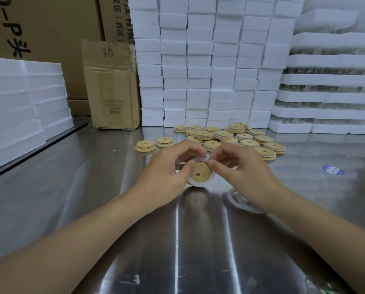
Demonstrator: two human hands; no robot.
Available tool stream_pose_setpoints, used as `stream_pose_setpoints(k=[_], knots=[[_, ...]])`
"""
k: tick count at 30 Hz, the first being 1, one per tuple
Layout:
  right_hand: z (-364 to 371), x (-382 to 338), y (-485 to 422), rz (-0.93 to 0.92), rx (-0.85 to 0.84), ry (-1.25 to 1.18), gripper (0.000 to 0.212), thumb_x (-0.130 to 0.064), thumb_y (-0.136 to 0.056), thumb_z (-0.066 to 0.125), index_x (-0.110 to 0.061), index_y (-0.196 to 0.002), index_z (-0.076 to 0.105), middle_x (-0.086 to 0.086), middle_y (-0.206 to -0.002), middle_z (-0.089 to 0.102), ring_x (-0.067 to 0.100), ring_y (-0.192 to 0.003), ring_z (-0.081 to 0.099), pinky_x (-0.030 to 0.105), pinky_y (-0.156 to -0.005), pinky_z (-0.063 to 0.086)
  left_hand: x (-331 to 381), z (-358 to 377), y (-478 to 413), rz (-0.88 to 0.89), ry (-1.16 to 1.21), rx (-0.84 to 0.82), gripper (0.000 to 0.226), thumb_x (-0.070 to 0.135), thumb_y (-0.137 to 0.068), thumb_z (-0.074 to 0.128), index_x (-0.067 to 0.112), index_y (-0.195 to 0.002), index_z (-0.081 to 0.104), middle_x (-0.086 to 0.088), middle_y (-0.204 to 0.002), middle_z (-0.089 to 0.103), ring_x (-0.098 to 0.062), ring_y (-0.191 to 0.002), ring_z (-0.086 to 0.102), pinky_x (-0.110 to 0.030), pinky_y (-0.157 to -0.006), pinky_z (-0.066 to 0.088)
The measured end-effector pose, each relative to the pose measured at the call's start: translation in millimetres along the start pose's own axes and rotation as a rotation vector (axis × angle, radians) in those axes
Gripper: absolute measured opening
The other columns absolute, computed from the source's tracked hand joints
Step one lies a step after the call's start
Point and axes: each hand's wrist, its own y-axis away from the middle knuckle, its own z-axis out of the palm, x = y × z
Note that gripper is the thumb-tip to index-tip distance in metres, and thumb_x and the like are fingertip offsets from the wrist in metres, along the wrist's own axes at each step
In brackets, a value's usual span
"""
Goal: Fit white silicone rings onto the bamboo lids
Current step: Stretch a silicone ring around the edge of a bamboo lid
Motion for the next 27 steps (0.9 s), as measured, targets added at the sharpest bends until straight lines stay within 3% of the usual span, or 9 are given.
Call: stream_pose_setpoints(k=[7, 12, 18, 22, 27], knots=[[-0.8, -1.1, -0.1, 0.021, -0.022, 0.004, 0.01, -0.018, -0.095, 0.076, -0.022, -0.086, 0.073, -0.01, -0.083, 0.074, 0.008, -0.083, 0.071, 0.047, -0.086, 0.057, 0.8, -1.6, -2.2, -0.059, -0.029, 0.057, 0.031, 0.003, -0.098, 0.07, 0.032, -0.11, 0.072, 0.015, -0.103, 0.073, -0.008, -0.105, 0.075, -0.017, -0.075, 0.057], [-2.0, 0.9, -2.3, 0.045, -0.041, 0.001, 0.01, -0.017, -0.095, 0.075, -0.018, -0.085, 0.073, -0.006, -0.083, 0.074, 0.008, -0.08, 0.07, 0.038, -0.084, 0.058, -2.5, -9.0, -6.1, -0.115, -0.08, 0.048, 0.03, 0.009, -0.094, 0.077, 0.036, -0.106, 0.075, 0.012, -0.097, 0.068, -0.011, -0.094, 0.075, -0.017, -0.068, 0.054], [-3.7, 2.8, -2.7, 0.052, -0.059, -0.005, 0.011, -0.016, -0.096, 0.074, -0.018, -0.086, 0.073, -0.006, -0.084, 0.074, 0.011, -0.082, 0.071, 0.034, -0.084, 0.057, -2.5, -17.5, -7.8, -0.174, -0.105, 0.029, 0.022, 0.021, -0.09, 0.085, 0.037, -0.102, 0.078, 0.011, -0.108, 0.068, -0.005, -0.091, 0.078, -0.022, -0.073, 0.057], [-3.8, 3.1, -3.2, 0.06, -0.059, -0.017, 0.011, -0.016, -0.096, 0.075, -0.018, -0.085, 0.073, -0.005, -0.083, 0.074, 0.012, -0.083, 0.071, 0.038, -0.086, 0.058, 1.0, -17.8, -8.2, -0.242, -0.043, 0.062, 0.013, 0.018, -0.085, 0.09, 0.028, -0.088, 0.082, 0.006, -0.106, 0.077, -0.01, -0.086, 0.081, -0.05, -0.085, 0.065], [-4.1, 3.5, -4.0, 0.062, -0.054, -0.028, 0.012, -0.016, -0.095, 0.076, -0.018, -0.084, 0.073, -0.006, -0.083, 0.074, 0.012, -0.082, 0.07, 0.033, -0.084, 0.057, 2.9, -20.0, -9.9, -0.319, 0.039, 0.01, 0.006, 0.011, -0.088, 0.087, 0.013, -0.085, 0.082, -0.004, -0.089, 0.083, -0.018, -0.083, 0.081, -0.046, -0.086, 0.067]])
